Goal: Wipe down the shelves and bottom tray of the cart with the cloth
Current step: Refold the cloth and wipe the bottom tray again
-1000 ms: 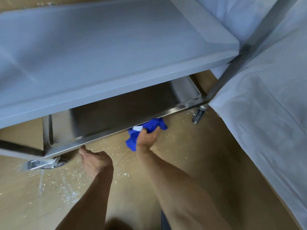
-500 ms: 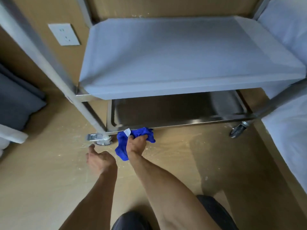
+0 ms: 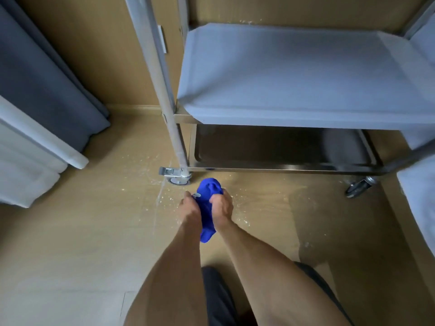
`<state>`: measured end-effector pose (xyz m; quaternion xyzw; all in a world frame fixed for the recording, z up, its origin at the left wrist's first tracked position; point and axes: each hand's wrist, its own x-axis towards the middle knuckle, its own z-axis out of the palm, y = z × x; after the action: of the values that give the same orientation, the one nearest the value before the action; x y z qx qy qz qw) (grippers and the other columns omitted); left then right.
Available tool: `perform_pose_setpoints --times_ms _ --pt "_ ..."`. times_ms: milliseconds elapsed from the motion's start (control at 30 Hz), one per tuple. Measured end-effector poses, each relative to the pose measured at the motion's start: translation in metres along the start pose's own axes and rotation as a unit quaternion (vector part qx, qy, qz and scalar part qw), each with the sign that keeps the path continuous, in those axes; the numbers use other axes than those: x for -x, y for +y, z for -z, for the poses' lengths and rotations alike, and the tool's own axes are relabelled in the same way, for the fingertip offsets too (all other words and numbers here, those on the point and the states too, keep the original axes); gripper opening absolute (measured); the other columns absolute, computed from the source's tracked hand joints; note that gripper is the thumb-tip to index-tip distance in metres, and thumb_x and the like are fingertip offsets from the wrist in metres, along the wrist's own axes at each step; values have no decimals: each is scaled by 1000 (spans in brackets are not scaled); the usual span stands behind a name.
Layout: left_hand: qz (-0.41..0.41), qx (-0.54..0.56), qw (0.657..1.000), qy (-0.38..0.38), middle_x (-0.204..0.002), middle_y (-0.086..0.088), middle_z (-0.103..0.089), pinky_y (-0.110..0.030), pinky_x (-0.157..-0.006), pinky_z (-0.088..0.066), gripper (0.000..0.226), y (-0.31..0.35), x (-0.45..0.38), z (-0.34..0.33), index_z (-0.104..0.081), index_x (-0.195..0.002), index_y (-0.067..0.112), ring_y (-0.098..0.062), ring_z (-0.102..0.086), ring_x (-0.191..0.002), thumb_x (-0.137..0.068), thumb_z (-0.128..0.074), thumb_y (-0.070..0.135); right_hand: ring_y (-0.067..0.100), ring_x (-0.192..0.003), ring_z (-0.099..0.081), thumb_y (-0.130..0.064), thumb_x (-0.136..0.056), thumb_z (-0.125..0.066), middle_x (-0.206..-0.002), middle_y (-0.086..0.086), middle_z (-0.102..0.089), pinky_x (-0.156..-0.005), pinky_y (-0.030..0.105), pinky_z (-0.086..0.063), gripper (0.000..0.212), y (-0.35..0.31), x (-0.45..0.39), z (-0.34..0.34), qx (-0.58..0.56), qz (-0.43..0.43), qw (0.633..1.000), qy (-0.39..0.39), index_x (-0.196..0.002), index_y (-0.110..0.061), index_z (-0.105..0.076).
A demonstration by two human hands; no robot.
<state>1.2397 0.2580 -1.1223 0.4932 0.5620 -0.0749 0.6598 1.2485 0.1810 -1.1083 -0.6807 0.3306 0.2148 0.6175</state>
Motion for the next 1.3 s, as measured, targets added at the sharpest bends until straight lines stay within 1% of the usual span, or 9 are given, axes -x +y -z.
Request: perform_pose_setpoints --times_ms 100,200,400,633,767,867,933,1100,1300 --pt "45 -49 995 -73 -95 -8 -72 -47 -94 -50 60 -17 6 -5 -68 -87 14 -31 -68 -90 -65 -57 69 29 -80 -58 -25 -61 -48 -96 10 -63 -77 43 -53 31 10 22 46 -45 -13 998 -33 -90 -15 -55" --pt "40 -115 988 -94 -91 -7 -69 -42 -87 -53 35 -4 87 3 -65 -91 7 -31 -67 -87 -77 -70 39 29 -84 -66 -28 -81 -47 -94 15 -70 -81 41 -55 30 6 53 87 -42 -38 987 -153 -92 -7 -66" --pt "5 -121 987 -105 -96 -11 -69 -48 -90 -53 31 -27 157 8 -61 -96 6 -34 -66 -92 -74 -67 26 30 -97 -72 -69 -71 -68 -101 10 -76 -96 46 -55 67 -3 98 132 -8 -58 991 -121 -102 -10 -72" --pt "-81 -74 985 -137 -51 -7 -58 -31 -66 -44 33 -49 230 4 -57 -114 10 -22 -54 -63 -82 -65 5 27 -76 -59 -21 -81 -60 -91 11 -67 -72 33 -47 14 -26 159 199 -47 -22 997 -50 -89 -9 -62" --pt "-105 5 979 -174 -93 -5 -67 -34 -68 -52 46 -37 259 -7 -57 -117 19 -24 -63 -78 -77 -63 -1 31 -77 -73 -45 -86 -67 -99 14 -75 -71 38 -60 44 -33 177 215 -213 -33 970 -108 -106 -6 -70" --pt "-104 60 970 -213 -80 -6 -64 -29 -61 -48 7 -28 284 -9 -60 -83 9 -24 -61 -65 -79 -54 7 34 -86 -73 -46 -85 -69 -96 12 -76 -88 48 -58 40 -40 184 221 -204 6 976 -80 -101 -9 -72" --pt "-112 70 968 -214 -73 -6 -64 -28 -59 -47 17 -21 293 -9 -54 -70 10 -25 -60 -62 -82 -44 6 31 -80 -69 -27 -85 -65 -91 10 -73 -80 41 -57 16 -50 190 229 -177 66 982 -24 -90 -11 -67" --pt "-202 -69 958 -189 -65 -4 -44 -26 -56 -27 14 -4 298 -7 -41 -56 16 -24 -35 -68 -49 -38 4 24 -75 -45 -4 -78 -51 -83 5 -52 -63 29 -36 8 -82 206 242 -209 164 964 -18 -80 -12 -50" --pt "-329 -191 886 -263 -66 4 -53 -26 -61 -38 29 12 325 -2 -61 -74 15 -15 -45 -66 -73 -44 -8 25 -74 -37 -14 -58 -46 -78 5 -44 -70 35 -31 10 -98 221 244 -216 191 954 -87 -66 -18 -41"
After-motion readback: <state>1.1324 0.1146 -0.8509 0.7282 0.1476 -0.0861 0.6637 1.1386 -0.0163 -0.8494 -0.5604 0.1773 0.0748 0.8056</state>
